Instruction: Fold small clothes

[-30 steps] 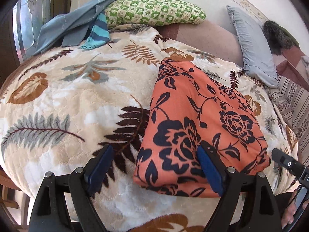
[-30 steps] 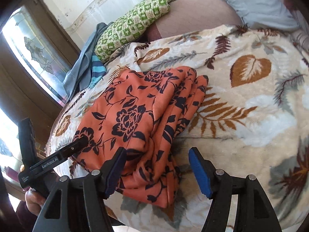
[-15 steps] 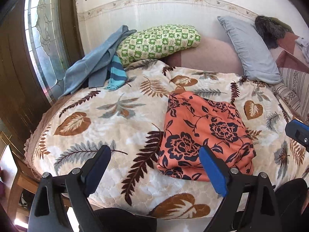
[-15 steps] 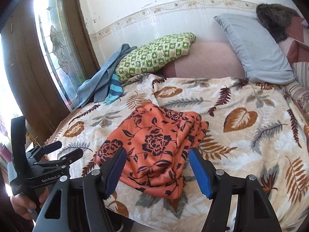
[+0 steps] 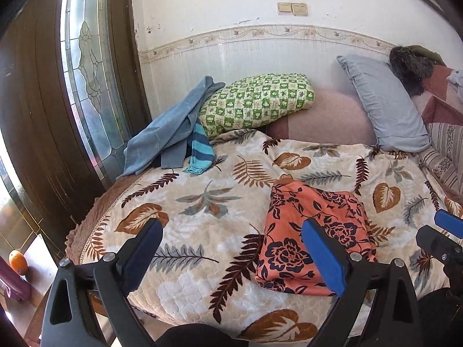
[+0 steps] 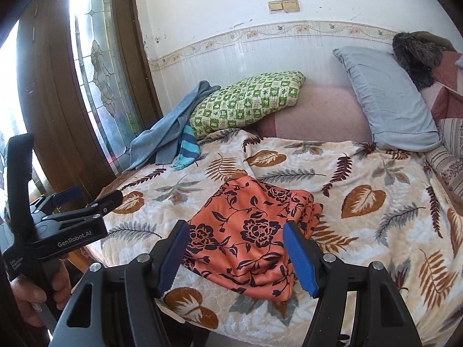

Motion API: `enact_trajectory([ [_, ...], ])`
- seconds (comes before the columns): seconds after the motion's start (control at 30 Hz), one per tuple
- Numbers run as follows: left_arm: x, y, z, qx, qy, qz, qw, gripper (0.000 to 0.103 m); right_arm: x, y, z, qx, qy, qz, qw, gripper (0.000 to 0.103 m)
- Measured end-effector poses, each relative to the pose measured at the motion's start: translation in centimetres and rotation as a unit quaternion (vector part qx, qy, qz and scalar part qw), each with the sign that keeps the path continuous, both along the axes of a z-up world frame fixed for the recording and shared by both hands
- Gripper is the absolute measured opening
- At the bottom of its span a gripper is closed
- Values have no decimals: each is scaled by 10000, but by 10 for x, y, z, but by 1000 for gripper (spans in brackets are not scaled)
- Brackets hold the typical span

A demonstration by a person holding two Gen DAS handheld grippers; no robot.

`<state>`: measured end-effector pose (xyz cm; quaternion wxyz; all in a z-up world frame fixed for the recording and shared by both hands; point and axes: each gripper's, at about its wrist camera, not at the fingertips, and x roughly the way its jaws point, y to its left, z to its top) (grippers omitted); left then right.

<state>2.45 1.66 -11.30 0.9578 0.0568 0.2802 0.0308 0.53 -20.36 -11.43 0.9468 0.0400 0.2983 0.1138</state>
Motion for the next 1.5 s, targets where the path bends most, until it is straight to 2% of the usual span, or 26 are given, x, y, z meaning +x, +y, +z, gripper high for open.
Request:
enact_trajectory([
  [0.4,-2,-9,11,276,-157,17,9995,98,2,-3,-3,-100,66,-16,9999,70],
  [1.0,7,1,6,328,-13,179,9993,98,10,7,-7,-206,158,119,9996,70],
  [1.5,-15,14,16,309,-167,241,9991,98,-6,21,6,-254,-30,234,9994,70],
])
